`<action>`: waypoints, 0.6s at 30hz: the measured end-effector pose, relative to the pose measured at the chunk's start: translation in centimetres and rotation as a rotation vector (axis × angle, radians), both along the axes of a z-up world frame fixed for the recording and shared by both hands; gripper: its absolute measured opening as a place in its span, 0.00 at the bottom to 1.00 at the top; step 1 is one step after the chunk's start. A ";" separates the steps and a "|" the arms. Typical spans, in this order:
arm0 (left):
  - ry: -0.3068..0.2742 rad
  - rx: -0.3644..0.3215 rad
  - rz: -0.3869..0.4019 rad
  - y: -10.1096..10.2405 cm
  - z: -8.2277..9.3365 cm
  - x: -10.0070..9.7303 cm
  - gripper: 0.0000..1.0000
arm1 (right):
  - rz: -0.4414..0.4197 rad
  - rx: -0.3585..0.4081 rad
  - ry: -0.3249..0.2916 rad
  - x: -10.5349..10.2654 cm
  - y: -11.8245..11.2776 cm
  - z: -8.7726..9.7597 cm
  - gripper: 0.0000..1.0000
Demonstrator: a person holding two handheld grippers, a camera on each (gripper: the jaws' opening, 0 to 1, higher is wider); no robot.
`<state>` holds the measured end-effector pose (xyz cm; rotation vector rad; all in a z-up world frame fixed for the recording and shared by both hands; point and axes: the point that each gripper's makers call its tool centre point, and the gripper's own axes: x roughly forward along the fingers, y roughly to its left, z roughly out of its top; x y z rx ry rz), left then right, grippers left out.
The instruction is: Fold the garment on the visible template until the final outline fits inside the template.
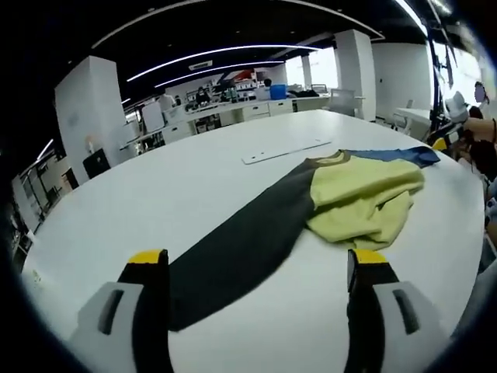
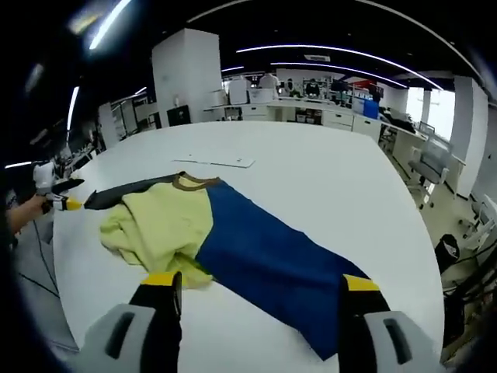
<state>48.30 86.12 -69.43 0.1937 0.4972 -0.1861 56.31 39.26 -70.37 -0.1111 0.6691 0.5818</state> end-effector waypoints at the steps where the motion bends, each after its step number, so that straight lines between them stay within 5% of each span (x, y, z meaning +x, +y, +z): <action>1: 0.000 -0.005 -0.012 -0.5 0.0 -0.1 0.92 | 0.019 -0.001 0.001 -0.2 0.4 0.0 0.84; 7: -0.048 -0.027 -0.071 -2.9 0.0 0.5 0.87 | 0.129 -0.035 -0.023 -1.0 2.9 0.0 0.80; 18: -0.029 -0.024 -0.198 -7.0 -2.3 0.6 0.56 | 0.276 -0.112 -0.035 -1.9 5.1 -1.3 0.40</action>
